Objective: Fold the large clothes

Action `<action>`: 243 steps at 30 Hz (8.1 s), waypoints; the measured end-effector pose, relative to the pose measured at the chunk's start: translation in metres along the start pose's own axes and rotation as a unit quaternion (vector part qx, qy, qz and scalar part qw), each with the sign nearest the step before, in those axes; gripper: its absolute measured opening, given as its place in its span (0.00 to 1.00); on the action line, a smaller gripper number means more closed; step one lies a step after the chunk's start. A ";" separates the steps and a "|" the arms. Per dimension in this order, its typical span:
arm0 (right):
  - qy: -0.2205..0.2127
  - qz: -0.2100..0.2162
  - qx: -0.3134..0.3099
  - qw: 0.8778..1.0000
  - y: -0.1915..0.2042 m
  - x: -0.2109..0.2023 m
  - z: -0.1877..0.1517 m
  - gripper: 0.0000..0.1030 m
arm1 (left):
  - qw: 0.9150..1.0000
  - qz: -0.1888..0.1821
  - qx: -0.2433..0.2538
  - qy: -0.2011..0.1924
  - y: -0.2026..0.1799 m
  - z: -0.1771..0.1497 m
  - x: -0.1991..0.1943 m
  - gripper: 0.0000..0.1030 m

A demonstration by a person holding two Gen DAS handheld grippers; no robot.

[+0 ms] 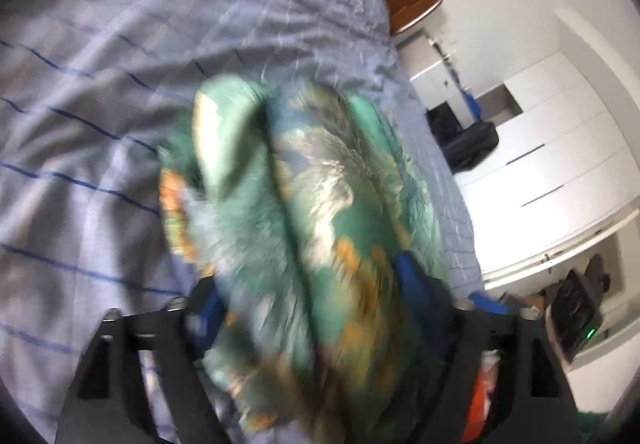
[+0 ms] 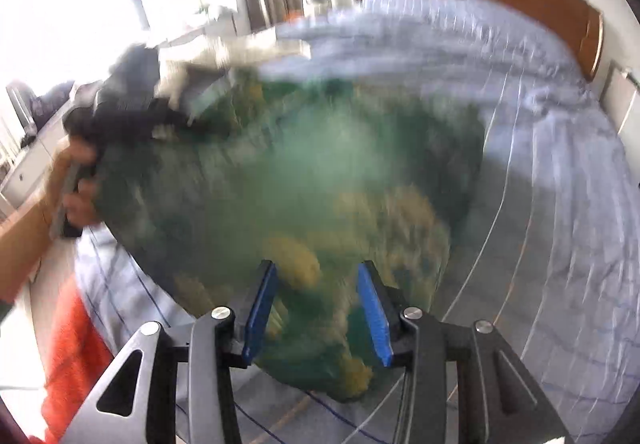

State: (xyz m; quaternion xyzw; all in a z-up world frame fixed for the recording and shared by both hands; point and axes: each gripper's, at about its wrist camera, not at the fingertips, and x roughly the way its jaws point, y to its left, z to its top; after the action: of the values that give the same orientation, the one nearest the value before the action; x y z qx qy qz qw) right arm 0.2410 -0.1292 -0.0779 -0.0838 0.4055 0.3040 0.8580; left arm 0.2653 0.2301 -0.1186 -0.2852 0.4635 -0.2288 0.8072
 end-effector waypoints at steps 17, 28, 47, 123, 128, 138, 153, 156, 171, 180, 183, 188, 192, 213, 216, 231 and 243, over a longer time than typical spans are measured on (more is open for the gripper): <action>0.044 0.056 -0.094 0.993 0.095 0.109 0.012 0.44 | 0.997 -0.053 -0.018 0.050 0.047 -0.008 0.040 0.94; 0.020 0.079 -0.031 0.996 0.073 0.094 0.013 0.43 | 0.992 -0.003 -0.002 0.125 0.032 0.024 0.106 1.00; 0.023 0.214 0.335 0.917 -0.149 0.123 -0.049 0.80 | 0.995 0.008 -0.006 0.095 0.029 0.000 0.096 1.00; -0.152 -0.310 0.113 0.932 -0.090 -0.144 -0.043 0.92 | 0.900 0.306 0.220 -0.219 -0.288 -0.131 0.047 1.00; -0.217 -0.310 0.110 0.919 -0.082 -0.160 -0.056 0.92 | 0.898 0.311 0.215 -0.224 -0.291 -0.135 0.046 1.00; -0.150 -0.278 0.125 0.941 -0.080 -0.141 -0.060 0.92 | 0.888 0.336 0.229 -0.213 -0.298 -0.144 0.050 1.00; -0.125 -0.283 0.148 0.939 -0.065 -0.147 -0.066 0.93 | 0.893 0.337 0.229 -0.193 -0.303 -0.154 0.059 1.00; -0.120 -0.283 0.151 0.939 -0.064 -0.147 -0.067 0.93 | 0.891 0.341 0.234 -0.186 -0.305 -0.157 0.062 1.00; -0.117 -0.278 0.147 0.942 -0.053 -0.149 -0.061 0.98 | 0.908 0.321 0.200 -0.180 -0.295 -0.149 0.051 1.00; -0.117 -0.272 0.137 0.945 -0.045 -0.150 -0.058 1.00 | 0.910 0.318 0.196 -0.181 -0.294 -0.150 0.050 1.00; -0.116 -0.275 0.139 0.944 -0.044 -0.150 -0.058 1.00 | 0.909 0.319 0.197 -0.183 -0.295 -0.151 0.049 1.00; -0.112 -0.277 0.142 0.944 -0.046 -0.149 -0.058 1.00 | 0.909 0.318 0.199 -0.183 -0.295 -0.150 0.048 1.00; -0.110 -0.278 0.143 0.943 -0.047 -0.149 -0.058 1.00 | 0.907 0.318 0.204 -0.187 -0.297 -0.150 0.046 1.00; -0.111 -0.280 0.134 0.944 -0.048 -0.148 -0.057 1.00 | 0.912 0.311 0.192 -0.184 -0.296 -0.147 0.048 1.00; -0.108 -0.276 0.135 0.945 -0.050 -0.148 -0.056 1.00 | 0.913 0.311 0.191 -0.182 -0.295 -0.147 0.048 1.00; -0.107 -0.269 0.133 0.948 -0.057 -0.143 -0.053 1.00 | 0.906 0.328 0.188 -0.191 -0.295 -0.145 0.047 1.00; -0.108 -0.267 0.132 0.949 -0.056 -0.143 -0.051 1.00 | 0.906 0.332 0.188 -0.185 -0.296 -0.147 0.049 1.00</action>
State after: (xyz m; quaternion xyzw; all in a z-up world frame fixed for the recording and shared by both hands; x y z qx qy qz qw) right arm 0.1714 -0.2594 -0.0105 -0.0414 0.3101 0.0151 0.9497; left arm 0.1279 -0.0544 -0.0093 0.0047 0.3221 0.0264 0.9463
